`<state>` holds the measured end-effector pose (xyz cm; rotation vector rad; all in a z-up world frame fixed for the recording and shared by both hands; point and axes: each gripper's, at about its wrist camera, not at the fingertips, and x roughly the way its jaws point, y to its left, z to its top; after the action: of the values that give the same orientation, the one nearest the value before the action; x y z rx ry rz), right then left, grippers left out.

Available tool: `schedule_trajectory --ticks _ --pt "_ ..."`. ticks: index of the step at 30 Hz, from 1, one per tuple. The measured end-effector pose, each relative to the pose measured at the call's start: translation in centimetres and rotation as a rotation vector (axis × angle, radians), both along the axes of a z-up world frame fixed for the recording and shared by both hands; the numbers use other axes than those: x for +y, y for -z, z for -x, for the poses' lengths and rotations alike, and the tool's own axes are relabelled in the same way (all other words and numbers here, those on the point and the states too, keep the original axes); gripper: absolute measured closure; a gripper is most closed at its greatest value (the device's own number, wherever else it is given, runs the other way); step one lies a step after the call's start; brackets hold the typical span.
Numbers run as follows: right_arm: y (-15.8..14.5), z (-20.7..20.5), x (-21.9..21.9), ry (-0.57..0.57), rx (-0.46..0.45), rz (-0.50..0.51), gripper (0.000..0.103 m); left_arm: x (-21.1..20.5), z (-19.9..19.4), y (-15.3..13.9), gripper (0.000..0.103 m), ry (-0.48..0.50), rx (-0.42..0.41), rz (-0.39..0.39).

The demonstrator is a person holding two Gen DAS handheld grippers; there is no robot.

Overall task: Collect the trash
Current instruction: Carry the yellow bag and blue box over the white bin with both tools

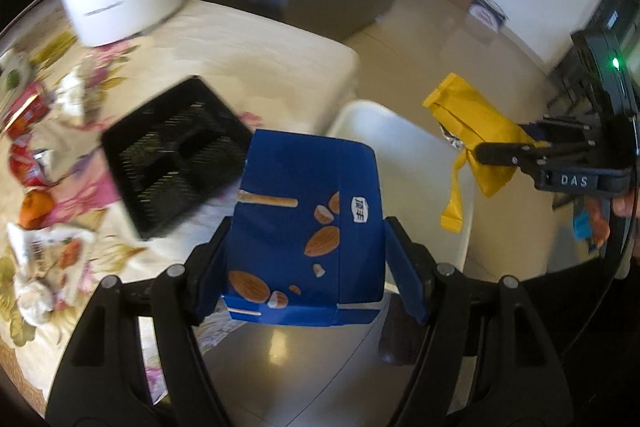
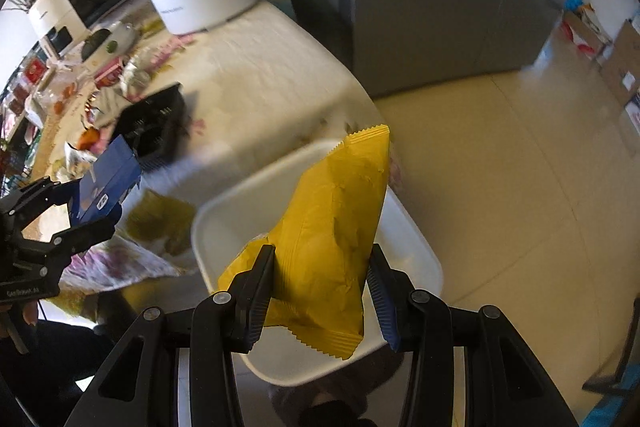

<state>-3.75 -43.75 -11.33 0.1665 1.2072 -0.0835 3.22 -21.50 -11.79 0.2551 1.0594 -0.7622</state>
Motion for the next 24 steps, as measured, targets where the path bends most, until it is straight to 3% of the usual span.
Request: schedule_trajectory --ticks 11,16,21,24 --pt "2.9 1.7 -2.1 0.032 0.089 0.006 0.057 -5.7 0.8 4.6 0.03 0.102 -0.026 -0.079" --pt "4.2 2.2 -2.6 0.042 0.121 0.005 0.056 -6.7 0.8 5.5 0.03 0.122 -0.018 -0.074" --pt "5.1 2.5 -3.0 0.051 0.151 0.008 0.056 -7.0 1.5 5.4 0.009 0.136 -0.087 -0.105" --pt "5.4 2.0 -2.9 0.05 0.158 0.007 0.056 -6.3 1.5 4.8 0.008 0.123 -0.094 -0.101"
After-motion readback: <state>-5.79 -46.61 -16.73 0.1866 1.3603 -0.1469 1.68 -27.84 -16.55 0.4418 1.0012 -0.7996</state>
